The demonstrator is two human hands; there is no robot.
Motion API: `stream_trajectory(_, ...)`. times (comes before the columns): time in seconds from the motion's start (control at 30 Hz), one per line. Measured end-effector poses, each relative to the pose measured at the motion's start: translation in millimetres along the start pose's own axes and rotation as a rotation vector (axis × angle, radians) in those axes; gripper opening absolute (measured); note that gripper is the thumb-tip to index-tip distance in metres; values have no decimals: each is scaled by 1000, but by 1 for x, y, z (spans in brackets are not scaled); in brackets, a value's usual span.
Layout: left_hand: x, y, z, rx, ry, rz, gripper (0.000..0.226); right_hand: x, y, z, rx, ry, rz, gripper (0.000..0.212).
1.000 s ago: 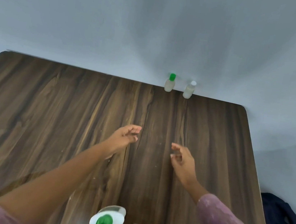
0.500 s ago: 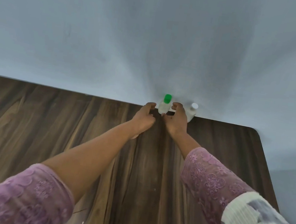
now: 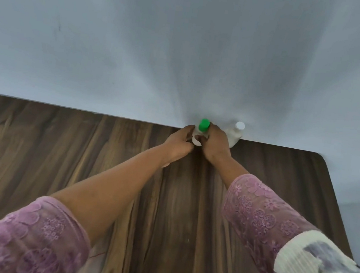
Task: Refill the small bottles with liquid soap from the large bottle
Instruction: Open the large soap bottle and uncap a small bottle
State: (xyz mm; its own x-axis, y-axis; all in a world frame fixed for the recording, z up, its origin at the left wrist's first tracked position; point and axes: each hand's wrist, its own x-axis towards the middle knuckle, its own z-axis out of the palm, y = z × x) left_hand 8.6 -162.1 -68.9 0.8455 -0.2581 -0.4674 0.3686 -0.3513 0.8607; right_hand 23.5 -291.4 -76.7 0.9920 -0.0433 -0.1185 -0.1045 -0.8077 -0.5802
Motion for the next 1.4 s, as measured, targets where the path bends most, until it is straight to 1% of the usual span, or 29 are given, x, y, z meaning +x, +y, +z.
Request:
stream_trajectory(0.1,-17,-7,-3,70,-90,-2,70,-18,10,-2,52,-59,-27,30)
stream_trajectory(0.17,-38,-11,-1,104,-126,3,67,-40,18,-2,73,-84,-59,32)
stream_trajectory(0.27,-74,-19,4,137,-155,-17,64,-79,30,0,52,-123,-83,37)
stream_trajectory(0.47,-157,-34,9,183,-216,-85,53,-180,53,-1,36,-213,-124,36)
stream_trajectory(0.63,-227,-45,24,174,-247,-118,49,-288,71,5,68,-210,-115,26)
stream_trajectory(0.8,-281,-58,31,156,-282,-119,42,-383,81,9,162,-169,-105,21)
stream_trajectory(0.93,-308,-66,30,137,-260,-96,39,-445,86,14,208,-170,-72,21)
stream_trajectory(1.1,-326,-80,28,99,-215,-88,36,-502,92,27,259,-255,-86,26)
stream_trajectory(1.23,-334,-83,27,64,-201,-81,35,-529,92,37,298,-288,-42,26)
stream_trajectory(1.4,-339,-85,28,32,-165,-93,33,-543,84,47,301,-329,-12,24)
